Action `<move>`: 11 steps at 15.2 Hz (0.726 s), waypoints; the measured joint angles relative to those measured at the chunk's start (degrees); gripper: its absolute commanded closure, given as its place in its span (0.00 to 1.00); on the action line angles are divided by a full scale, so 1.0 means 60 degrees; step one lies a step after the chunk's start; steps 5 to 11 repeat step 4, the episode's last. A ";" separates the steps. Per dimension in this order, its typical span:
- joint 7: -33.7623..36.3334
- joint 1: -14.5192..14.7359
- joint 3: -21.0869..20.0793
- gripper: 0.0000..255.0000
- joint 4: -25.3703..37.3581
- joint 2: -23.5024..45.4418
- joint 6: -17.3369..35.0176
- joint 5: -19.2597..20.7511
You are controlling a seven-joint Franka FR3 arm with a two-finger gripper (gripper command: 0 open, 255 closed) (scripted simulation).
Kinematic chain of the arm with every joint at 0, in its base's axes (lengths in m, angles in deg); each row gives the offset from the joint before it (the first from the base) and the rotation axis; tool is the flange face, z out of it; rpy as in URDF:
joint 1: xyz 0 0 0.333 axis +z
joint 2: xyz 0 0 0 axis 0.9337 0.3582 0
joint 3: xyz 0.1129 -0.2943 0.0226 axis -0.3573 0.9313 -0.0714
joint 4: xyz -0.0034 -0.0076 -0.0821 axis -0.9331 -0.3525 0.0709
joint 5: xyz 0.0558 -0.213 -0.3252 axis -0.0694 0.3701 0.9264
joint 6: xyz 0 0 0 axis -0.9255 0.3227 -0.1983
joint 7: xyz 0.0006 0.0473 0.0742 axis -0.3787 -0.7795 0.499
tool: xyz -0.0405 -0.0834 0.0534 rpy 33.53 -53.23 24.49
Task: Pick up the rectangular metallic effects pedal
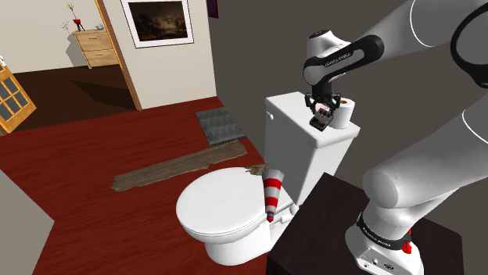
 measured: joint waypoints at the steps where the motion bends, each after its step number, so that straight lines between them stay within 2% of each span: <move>1: -0.0051 0.0005 0.0001 1.00 0.0097 -0.0046 -0.0135 -0.0026; 4: -0.0150 0.0030 -0.0015 1.00 0.0346 -0.0155 -0.0483 -0.0096; 11: -0.0150 0.0030 -0.0015 1.00 0.0346 -0.0155 -0.0483 -0.0096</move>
